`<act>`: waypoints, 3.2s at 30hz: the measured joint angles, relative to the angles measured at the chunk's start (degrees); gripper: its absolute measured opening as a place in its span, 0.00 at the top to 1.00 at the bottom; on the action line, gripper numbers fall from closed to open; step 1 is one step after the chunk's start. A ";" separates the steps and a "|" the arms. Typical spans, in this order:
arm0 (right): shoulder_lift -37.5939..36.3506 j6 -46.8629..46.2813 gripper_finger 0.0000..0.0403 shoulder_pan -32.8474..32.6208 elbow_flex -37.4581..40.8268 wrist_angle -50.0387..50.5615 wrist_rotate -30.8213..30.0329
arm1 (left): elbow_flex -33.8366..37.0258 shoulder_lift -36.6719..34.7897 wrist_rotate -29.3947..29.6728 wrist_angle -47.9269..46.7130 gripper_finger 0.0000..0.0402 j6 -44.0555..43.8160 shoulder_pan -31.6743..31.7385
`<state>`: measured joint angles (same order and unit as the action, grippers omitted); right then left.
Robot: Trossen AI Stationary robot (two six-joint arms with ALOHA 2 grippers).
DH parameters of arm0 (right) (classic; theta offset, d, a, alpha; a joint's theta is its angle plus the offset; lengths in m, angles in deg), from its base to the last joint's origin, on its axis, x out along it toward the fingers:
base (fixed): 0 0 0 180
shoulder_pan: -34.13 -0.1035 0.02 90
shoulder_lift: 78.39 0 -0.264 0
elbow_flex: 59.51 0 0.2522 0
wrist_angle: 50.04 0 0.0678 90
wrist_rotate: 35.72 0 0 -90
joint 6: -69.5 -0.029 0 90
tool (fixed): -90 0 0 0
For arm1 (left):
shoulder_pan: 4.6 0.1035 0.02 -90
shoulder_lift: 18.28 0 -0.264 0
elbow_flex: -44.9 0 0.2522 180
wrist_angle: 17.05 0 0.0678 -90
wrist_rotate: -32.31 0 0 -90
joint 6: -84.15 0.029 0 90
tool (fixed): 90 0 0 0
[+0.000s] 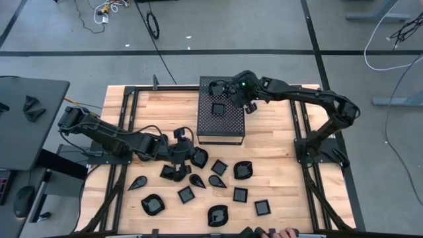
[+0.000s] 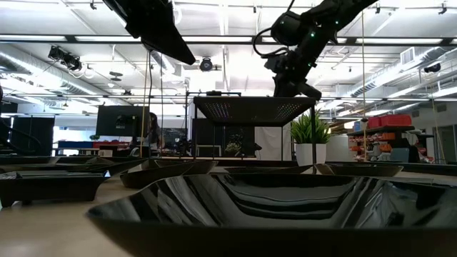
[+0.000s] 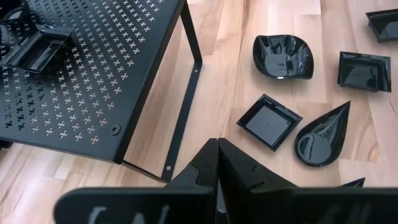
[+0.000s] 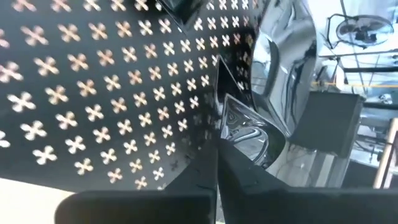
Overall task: Pick & Place Mini shaped plates
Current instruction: Stack the black drop-shaped plate on top of the black drop-shaped plate on the shelf, then stack the black square plate on top of the black square plate on the shelf
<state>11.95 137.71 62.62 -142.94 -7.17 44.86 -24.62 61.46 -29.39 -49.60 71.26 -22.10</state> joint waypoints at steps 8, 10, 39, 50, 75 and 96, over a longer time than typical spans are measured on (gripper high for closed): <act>0.00 0.04 0.91 0.04 0.00 0.10 -0.20 | 0.00 0.00 0.00 0.04 0.97 0.03 0.00; 0.00 0.04 0.90 0.04 0.00 0.10 -0.18 | 0.00 0.00 0.00 0.04 0.97 0.04 0.00; -8.11 -45.52 0.85 -0.14 2.06 -0.61 4.27 | 0.00 0.00 -0.02 0.15 0.97 0.17 0.00; -16.48 -59.77 0.99 -4.66 16.65 -13.02 10.40 | 0.00 0.00 0.06 0.06 0.97 0.68 0.02; -26.69 -74.77 0.98 -46.86 47.28 -62.61 -9.15 | 0.02 4.68 -1.13 1.20 0.97 -0.93 -8.26; -26.64 -73.07 0.98 -46.82 47.28 -61.62 -9.19 | 0.00 15.31 -14.23 2.51 0.61 16.49 -4.79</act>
<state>-14.69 64.64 15.80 -95.66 -68.79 35.67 -24.62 76.77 -43.63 -47.09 87.75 -26.89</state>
